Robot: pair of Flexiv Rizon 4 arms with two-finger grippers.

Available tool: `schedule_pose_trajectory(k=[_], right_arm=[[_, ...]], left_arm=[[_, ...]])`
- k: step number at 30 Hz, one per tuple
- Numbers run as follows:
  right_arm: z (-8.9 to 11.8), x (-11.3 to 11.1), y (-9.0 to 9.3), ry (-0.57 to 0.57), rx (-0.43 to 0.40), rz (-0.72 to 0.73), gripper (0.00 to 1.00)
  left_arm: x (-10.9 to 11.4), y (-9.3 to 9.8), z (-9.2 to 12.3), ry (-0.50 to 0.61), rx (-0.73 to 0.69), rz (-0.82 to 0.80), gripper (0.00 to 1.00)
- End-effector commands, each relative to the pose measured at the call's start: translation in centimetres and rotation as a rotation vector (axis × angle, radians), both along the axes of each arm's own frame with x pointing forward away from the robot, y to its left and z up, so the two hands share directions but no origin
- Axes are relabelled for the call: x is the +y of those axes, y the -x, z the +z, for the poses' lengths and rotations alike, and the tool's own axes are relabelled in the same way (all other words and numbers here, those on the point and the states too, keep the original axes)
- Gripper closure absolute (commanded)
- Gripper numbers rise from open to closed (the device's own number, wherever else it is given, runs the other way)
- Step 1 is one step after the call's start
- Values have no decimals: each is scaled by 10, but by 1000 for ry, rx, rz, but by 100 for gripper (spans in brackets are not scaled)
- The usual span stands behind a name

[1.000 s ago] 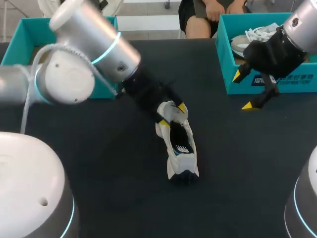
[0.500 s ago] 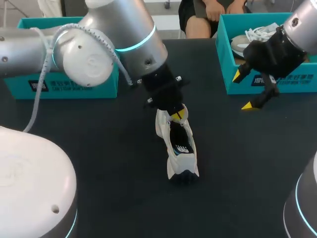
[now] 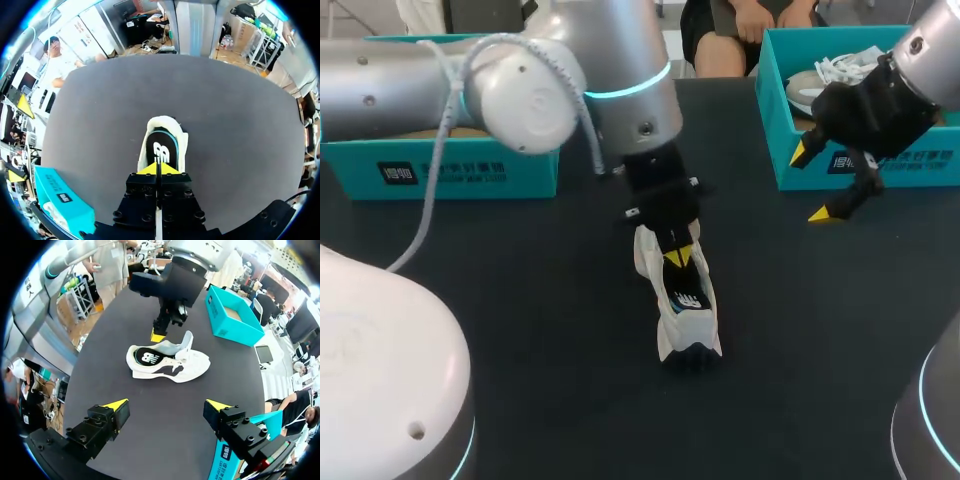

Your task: Take the shoe out of the shoebox, open the shoe tongue, remove and reinsert the insole, then place the shoe into the shoebox

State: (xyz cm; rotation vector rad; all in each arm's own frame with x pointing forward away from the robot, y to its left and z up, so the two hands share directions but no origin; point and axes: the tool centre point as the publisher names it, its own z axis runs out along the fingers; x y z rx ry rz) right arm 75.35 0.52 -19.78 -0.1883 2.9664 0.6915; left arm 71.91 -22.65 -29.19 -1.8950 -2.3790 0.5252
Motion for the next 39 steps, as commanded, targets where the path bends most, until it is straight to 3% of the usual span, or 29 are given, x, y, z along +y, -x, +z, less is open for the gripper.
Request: schedule_pose_trajectory(k=[1, 10, 29, 32, 39], right_arm=[[0, 0, 0, 2, 0, -1, 0], [0, 0, 0, 2, 0, -1, 0], [0, 0, 0, 2, 0, -1, 0], [0, 0, 0, 2, 0, -1, 0], [0, 0, 0, 2, 0, -1, 0]], left_arm=[[-12, -2, -22, -62, 19, -17, 100], [-10, 1, -60, -88, 17, -13, 100], [-8, 7, -109, -41, -9, 43, 100], [-6, 6, -106, -46, -15, 43, 100], [-3, 13, -76, -21, -13, 11, 100]])
